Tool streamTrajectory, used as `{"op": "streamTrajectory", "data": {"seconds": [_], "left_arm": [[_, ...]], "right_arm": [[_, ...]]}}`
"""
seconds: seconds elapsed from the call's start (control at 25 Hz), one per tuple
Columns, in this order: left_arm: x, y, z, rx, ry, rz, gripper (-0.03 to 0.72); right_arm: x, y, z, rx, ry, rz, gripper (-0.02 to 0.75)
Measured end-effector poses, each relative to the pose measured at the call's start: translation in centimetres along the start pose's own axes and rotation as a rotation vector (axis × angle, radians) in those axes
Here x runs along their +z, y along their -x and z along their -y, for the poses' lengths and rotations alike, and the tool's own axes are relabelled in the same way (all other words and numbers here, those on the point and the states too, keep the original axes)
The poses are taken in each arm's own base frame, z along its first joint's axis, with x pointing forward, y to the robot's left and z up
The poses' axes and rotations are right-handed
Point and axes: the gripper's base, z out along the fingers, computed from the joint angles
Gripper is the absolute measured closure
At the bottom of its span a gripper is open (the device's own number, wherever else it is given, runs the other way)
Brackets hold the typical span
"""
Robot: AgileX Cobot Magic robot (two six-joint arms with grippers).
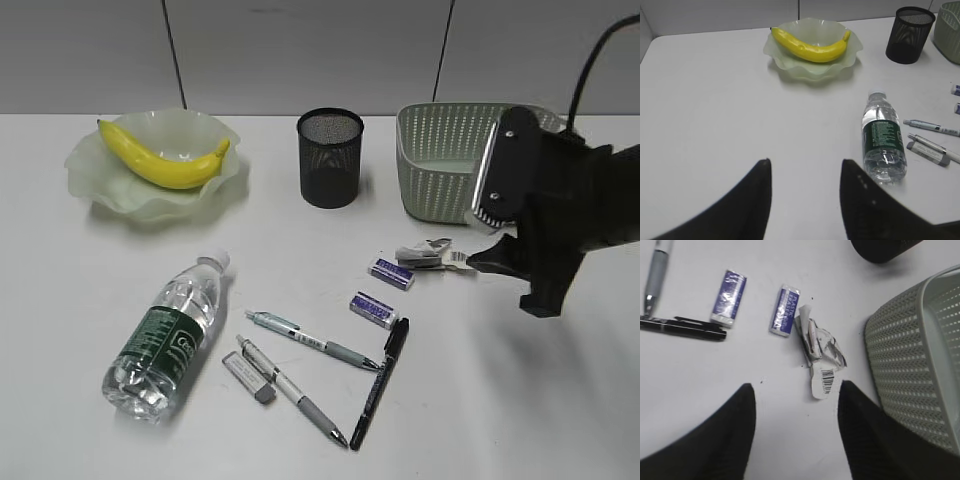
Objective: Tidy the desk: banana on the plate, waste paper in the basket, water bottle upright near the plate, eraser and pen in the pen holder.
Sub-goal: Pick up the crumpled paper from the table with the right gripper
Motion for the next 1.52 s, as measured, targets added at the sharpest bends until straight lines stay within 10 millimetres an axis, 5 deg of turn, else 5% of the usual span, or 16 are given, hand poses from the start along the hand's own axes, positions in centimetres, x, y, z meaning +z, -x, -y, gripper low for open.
{"op": "streamTrajectory", "data": {"seconds": [0.48, 1.0, 1.12, 1.32, 1.52], "left_arm": [[0.0, 0.0, 0.0, 0.001, 0.000, 0.000, 0.353], [0.0, 0.0, 0.0, 0.002, 0.000, 0.000, 0.353], [0.0, 0.0, 0.0, 0.002, 0.000, 0.000, 0.353], [0.0, 0.0, 0.0, 0.002, 0.000, 0.000, 0.353], [0.0, 0.0, 0.0, 0.002, 0.000, 0.000, 0.353]], "right_arm": [[8.3, -0.4, 1.5, 0.003, 0.018, -0.088, 0.292], [13.5, -1.0, 2.0, 0.008, 0.046, -0.128, 0.296], [13.7, -1.1, 1.9, 0.009, 0.047, -0.133, 0.372], [13.7, -1.1, 2.0, 0.007, 0.043, -0.132, 0.674], [12.8, -0.6, 2.2, 0.012, 0.055, -0.117, 0.725]]}}
